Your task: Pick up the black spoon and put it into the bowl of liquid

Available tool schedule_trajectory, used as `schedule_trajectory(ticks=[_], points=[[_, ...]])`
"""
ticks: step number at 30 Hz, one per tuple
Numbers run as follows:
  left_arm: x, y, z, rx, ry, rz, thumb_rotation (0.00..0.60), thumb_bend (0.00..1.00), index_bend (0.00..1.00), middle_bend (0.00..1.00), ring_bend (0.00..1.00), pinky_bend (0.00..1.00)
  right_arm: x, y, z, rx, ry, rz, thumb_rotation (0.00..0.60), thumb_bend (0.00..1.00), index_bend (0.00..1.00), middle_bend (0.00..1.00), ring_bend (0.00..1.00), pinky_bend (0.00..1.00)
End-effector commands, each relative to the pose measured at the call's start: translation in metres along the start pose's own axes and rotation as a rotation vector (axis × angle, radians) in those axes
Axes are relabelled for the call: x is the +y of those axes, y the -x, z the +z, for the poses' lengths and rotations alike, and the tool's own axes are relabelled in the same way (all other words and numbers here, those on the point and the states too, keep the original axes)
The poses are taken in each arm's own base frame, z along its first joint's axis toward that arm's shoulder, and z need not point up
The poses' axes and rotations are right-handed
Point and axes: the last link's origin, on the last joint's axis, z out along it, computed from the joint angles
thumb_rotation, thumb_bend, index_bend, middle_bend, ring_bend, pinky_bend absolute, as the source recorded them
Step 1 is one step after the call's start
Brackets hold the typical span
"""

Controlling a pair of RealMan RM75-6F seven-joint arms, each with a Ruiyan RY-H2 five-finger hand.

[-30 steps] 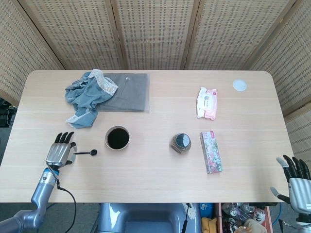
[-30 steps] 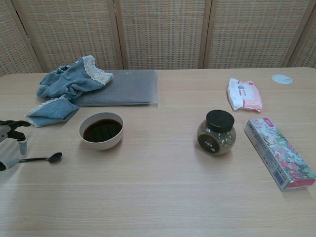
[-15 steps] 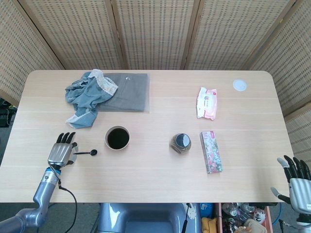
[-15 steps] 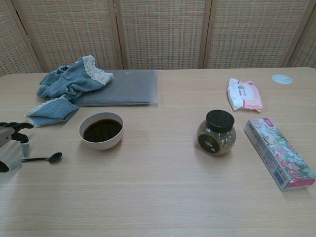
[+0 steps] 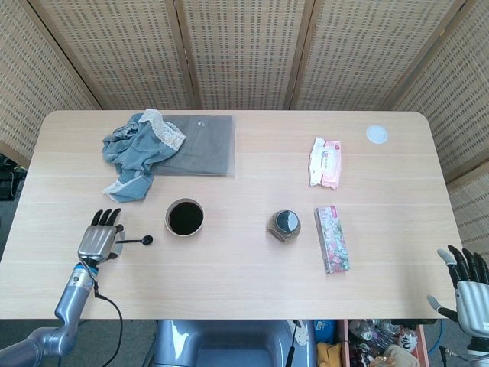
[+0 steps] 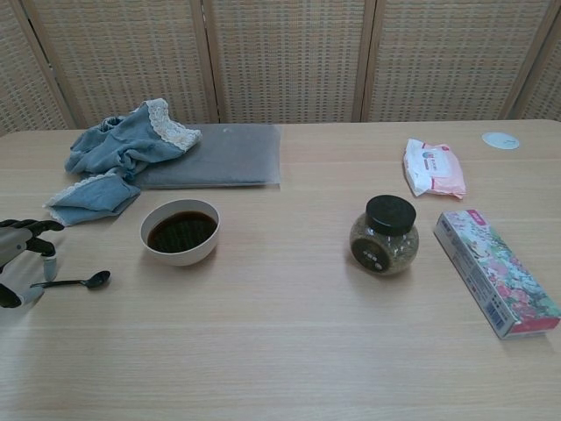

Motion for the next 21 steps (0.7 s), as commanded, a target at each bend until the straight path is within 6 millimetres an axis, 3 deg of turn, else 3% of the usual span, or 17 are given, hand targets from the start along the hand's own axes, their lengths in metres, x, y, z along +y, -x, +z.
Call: schedule_trajectory(ticks=[1,21], points=[[0.0009,0.0000,0.0006,-0.001,0.000,-0.001,0.600,0.40,0.50,0.06,0.00,0.00,0.0003,0.0000,-0.0003,0.000,0.001,0.000,0.600,0.21,0.17,0.19,0.01,0.04],[0.0029,0.0018,0.0018,-0.014,-0.004,0.002,0.600,0.40,0.57,0.05,0.00,0.00,0.0027,-0.0012,-0.0026,0.003,0.010,-0.001,0.600,0.21,0.17,0.18,0.01,0.04]])
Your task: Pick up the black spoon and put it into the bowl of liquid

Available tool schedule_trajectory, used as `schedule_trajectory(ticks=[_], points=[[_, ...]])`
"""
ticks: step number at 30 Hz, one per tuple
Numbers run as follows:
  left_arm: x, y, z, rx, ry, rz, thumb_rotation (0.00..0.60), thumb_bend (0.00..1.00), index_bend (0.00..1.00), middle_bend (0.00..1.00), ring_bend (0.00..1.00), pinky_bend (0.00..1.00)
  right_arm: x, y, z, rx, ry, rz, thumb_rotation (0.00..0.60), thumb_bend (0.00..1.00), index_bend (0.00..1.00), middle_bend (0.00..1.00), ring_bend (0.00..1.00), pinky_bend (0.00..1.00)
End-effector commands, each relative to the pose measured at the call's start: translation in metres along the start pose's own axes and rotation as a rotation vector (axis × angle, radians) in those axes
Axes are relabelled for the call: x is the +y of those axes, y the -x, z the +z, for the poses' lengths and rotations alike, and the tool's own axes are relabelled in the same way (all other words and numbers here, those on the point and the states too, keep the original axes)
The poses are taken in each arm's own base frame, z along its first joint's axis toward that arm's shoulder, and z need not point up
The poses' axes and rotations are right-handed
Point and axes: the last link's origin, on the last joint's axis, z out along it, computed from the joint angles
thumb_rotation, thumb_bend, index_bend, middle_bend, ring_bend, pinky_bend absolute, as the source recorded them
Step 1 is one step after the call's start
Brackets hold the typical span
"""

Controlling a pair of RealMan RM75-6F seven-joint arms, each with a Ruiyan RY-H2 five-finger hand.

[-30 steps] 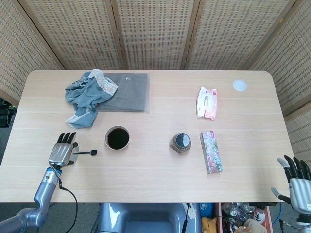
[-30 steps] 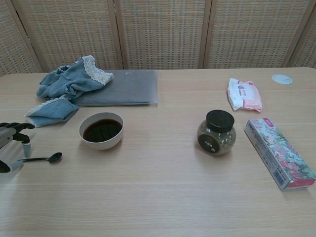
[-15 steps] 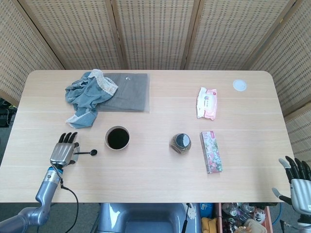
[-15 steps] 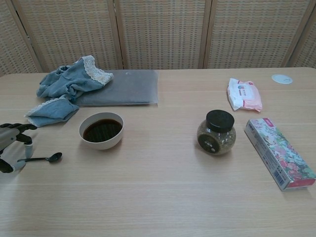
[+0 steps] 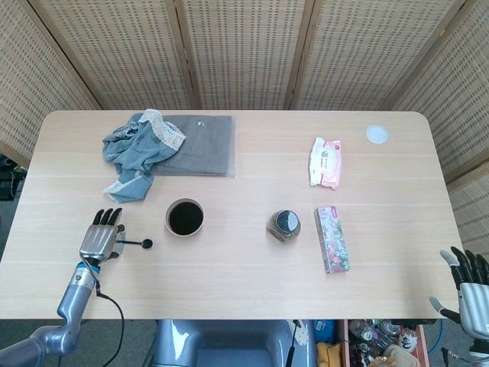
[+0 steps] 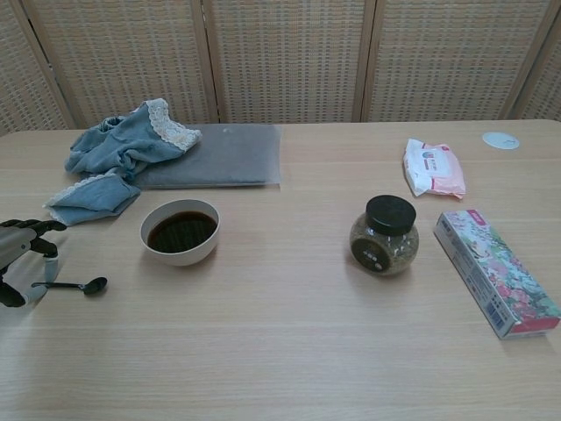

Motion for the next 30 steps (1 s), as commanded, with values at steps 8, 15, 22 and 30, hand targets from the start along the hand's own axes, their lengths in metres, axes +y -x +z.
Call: schedule_trajectory(ticks=[8,15,22,30], points=[[-0.003,-0.003,-0.002,0.010,0.000,0.001,0.600,0.40,0.61,0.08,0.00,0.00,-0.001,-0.001,0.000,0.005,-0.006,0.002,0.600,0.21,0.17,0.18,0.01,0.04],[-0.007,-0.011,-0.004,0.029,0.002,0.007,0.600,0.40,0.62,0.15,0.00,0.00,-0.002,-0.001,0.000,0.008,-0.013,0.004,0.600,0.21,0.17,0.19,0.01,0.04],[-0.011,-0.029,-0.005,0.067,0.019,0.046,0.600,0.40,0.63,0.18,0.00,0.01,-0.003,-0.002,0.000,0.011,-0.019,0.006,0.600,0.21,0.17,0.19,0.01,0.04],[-0.009,-0.059,-0.003,0.121,0.065,0.170,0.600,0.40,0.63,0.26,0.11,0.16,-0.005,-0.002,0.001,0.012,-0.028,0.011,0.600,0.21,0.17,0.18,0.01,0.04]])
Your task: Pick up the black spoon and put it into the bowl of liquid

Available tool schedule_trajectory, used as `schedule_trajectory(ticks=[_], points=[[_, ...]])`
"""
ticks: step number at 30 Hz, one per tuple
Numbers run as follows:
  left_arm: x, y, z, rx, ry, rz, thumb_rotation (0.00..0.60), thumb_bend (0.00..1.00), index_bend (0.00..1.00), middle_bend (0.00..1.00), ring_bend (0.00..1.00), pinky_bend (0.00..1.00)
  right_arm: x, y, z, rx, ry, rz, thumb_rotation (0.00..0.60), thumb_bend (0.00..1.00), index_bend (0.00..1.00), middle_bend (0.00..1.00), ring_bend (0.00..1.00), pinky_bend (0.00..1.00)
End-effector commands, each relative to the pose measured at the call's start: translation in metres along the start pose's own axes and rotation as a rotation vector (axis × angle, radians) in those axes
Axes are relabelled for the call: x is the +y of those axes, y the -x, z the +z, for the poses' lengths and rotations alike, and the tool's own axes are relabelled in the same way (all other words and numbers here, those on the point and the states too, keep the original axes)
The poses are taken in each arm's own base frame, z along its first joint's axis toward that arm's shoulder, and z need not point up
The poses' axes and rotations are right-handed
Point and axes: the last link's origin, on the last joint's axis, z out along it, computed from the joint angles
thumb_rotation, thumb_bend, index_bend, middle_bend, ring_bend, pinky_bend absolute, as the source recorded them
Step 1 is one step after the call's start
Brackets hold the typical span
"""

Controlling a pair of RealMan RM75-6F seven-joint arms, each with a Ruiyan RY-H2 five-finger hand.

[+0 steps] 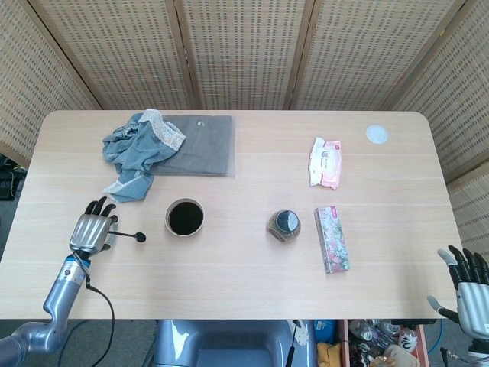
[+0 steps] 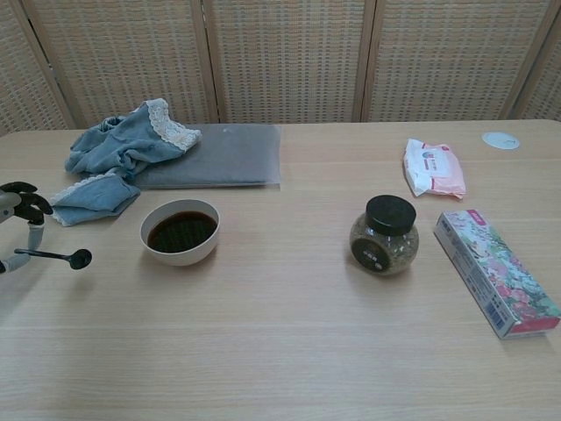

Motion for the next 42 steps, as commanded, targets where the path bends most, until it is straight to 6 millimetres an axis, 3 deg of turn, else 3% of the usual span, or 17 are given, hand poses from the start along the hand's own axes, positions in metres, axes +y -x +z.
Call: schedule_trajectory(ticks=[1,5,8,13,19,27,42], points=[[0.002,-0.013,0.003,0.029,0.028,0.060,0.600,0.40,0.63,0.28,0.13,0.17,0.000,0.000,0.000,0.000,-0.002,0.001,0.600,0.21,0.17,0.18,0.01,0.04],[0.006,-0.027,0.006,0.059,0.060,0.127,0.600,0.40,0.65,0.30,0.16,0.18,0.000,0.000,0.000,0.001,-0.004,0.004,0.600,0.21,0.17,0.18,0.01,0.04],[0.012,-0.041,0.011,0.101,0.088,0.189,0.600,0.40,0.65,0.30,0.14,0.13,0.000,0.000,-0.001,0.002,-0.003,0.005,0.600,0.21,0.17,0.19,0.01,0.04],[0.022,-0.060,0.018,0.161,0.124,0.274,0.600,0.40,0.65,0.28,0.06,0.01,0.001,0.000,-0.002,0.003,-0.004,0.008,0.600,0.21,0.17,0.19,0.01,0.04],[0.039,-0.076,0.026,0.246,0.189,0.411,0.600,0.40,0.65,0.22,0.00,0.00,0.001,0.001,-0.002,0.003,-0.007,0.012,0.600,0.21,0.17,0.19,0.01,0.04],[0.060,-0.082,0.041,0.332,0.281,0.644,0.600,0.40,0.66,0.17,0.00,0.00,0.003,0.000,-0.003,0.007,0.000,0.012,0.600,0.21,0.17,0.19,0.01,0.04],[0.100,-0.072,0.060,0.406,0.367,0.788,0.600,0.40,0.68,0.15,0.00,0.00,0.007,0.001,-0.004,0.007,0.014,0.015,0.600,0.21,0.17,0.19,0.01,0.04]])
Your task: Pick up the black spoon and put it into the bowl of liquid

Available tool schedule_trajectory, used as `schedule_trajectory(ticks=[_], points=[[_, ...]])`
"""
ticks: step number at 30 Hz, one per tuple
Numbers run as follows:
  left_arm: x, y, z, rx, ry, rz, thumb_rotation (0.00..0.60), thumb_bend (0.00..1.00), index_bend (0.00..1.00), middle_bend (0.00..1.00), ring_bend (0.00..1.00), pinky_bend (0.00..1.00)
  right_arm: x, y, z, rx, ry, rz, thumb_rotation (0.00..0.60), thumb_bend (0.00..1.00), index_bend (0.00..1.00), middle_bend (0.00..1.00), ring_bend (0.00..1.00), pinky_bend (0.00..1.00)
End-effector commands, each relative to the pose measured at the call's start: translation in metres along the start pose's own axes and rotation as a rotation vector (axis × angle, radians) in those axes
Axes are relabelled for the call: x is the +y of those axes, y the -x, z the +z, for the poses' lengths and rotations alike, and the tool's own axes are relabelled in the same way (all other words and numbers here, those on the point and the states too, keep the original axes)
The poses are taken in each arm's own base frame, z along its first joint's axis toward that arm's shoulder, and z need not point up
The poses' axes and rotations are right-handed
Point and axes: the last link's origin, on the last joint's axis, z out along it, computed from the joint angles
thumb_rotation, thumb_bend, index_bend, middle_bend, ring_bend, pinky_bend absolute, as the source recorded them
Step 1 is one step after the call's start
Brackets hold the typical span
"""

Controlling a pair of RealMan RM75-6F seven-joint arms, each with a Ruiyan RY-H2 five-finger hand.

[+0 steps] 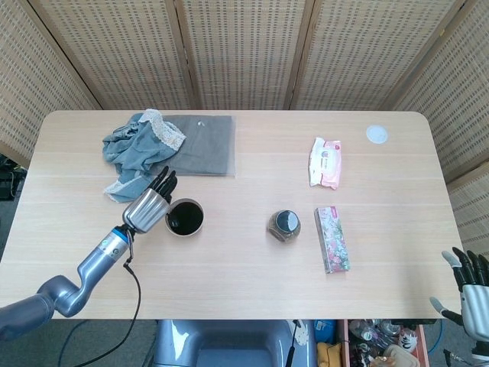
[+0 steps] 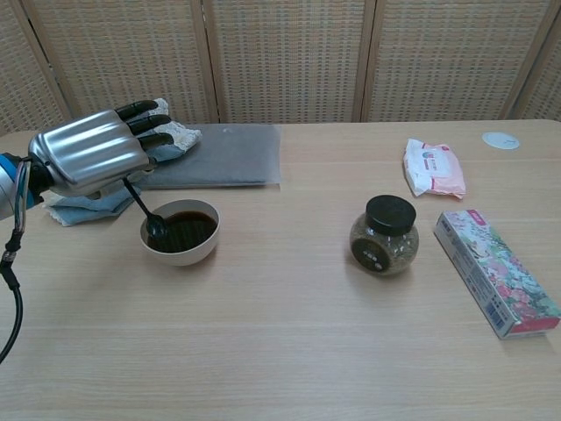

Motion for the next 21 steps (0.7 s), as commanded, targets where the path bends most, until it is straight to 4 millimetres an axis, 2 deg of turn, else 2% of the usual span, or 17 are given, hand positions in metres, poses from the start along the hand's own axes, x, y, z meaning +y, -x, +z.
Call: schedule_trajectory(ticks=[1,9,21], points=[[0.005,-0.003,0.006,0.014,0.010,0.025,0.600,0.40,0.68,0.15,0.00,0.00,0.001,0.000,0.000,-0.001,0.002,0.000,0.600,0.21,0.17,0.19,0.01,0.04],[0.018,-0.005,0.024,0.024,0.061,0.109,0.600,0.40,0.68,0.14,0.00,0.00,0.005,0.000,-0.001,-0.001,0.017,0.004,0.600,0.21,0.17,0.19,0.01,0.04],[0.034,-0.015,0.045,0.034,0.076,0.114,0.600,0.40,0.68,0.13,0.00,0.00,0.010,0.000,-0.002,-0.004,0.038,0.000,0.600,0.21,0.17,0.19,0.01,0.04]])
